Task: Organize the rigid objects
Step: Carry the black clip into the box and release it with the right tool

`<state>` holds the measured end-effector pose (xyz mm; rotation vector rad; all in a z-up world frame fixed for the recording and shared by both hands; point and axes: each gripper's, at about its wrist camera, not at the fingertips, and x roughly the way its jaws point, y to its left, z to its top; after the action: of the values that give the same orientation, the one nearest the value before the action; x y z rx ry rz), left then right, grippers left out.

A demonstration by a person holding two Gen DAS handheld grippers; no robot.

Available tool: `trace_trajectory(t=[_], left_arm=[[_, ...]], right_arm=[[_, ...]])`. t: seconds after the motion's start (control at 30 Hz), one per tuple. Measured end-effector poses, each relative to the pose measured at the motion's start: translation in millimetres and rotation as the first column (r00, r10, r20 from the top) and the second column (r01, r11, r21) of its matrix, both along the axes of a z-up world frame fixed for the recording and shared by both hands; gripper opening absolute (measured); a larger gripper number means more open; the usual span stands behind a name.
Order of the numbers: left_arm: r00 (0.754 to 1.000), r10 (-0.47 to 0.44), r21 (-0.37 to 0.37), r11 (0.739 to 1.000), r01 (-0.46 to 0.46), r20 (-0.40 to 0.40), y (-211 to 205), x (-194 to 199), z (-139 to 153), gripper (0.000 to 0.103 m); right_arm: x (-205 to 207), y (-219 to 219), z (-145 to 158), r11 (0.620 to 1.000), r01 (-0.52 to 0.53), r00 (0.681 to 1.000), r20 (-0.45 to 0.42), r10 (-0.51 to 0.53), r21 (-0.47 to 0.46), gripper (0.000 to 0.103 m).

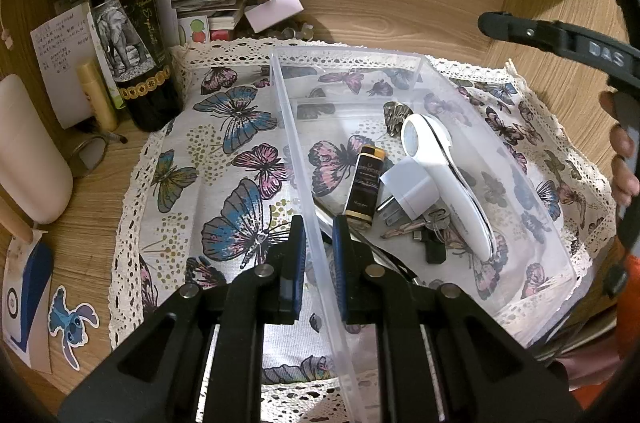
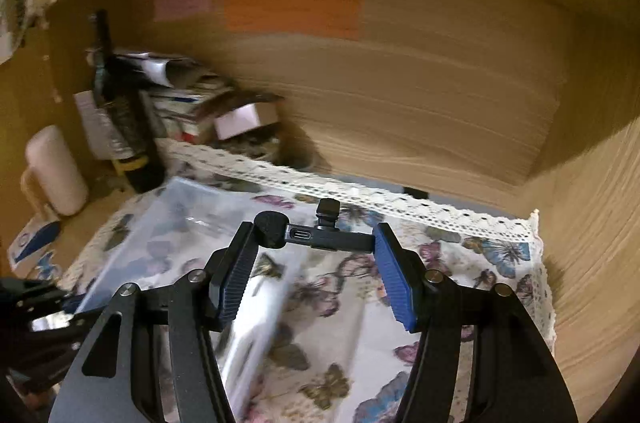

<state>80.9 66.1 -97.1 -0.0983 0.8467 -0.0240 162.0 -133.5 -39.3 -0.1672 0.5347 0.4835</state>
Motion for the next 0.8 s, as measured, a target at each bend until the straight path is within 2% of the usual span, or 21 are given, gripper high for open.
trace_trajectory(t=[0.1,0.43,0.6,0.7,0.73,0.8], left_arm=[[1.000,0.001,-0.001,1.000,-0.001,0.001,-0.6,-0.9,-0.5,0.013],[1.000,-0.001,0.002,1.000,0.001,0.001,-0.5,-1.5,-0.6,0.013],[1.000,-0.001,0.002,1.000,0.001,0.002,-0.8,-1.4,-0.4,0.013],[1.000,-0.002,0.003,1.000,0.002,0.004,-1.1,-1.8,-0.1,0.013],[1.000,-0.002,0.004,1.000,0.002,0.005,-1.3,-1.8,-0.1,0.013],[1.000,-0.001,0.004,1.000,0.001,0.004,-1.4,-1.9,0.0,0.013]], right_arm=[[-9.9,6.3,-5.0,1.000,-0.025,1.000,-0.005,0.025,0.005,0.056],[-12.3,43.5,-43.4,0.990,-0.142,0.983,-0.123,0.139,-0.015,0.056],[-7.5,57.1,-52.6,0.987,-0.157,0.978,-0.142,0.150,-0.040,0.057],[-4.7,60.2,-54.9,0.987,-0.155,0.977,-0.154,0.145,-0.051,0.064],[-4.6,59.9,-54.5,0.987,-0.152,0.978,-0.155,0.142,-0.050,0.070],[-6.6,55.7,-51.2,0.988,-0.148,0.979,-0.145,0.141,-0.037,0.073]])
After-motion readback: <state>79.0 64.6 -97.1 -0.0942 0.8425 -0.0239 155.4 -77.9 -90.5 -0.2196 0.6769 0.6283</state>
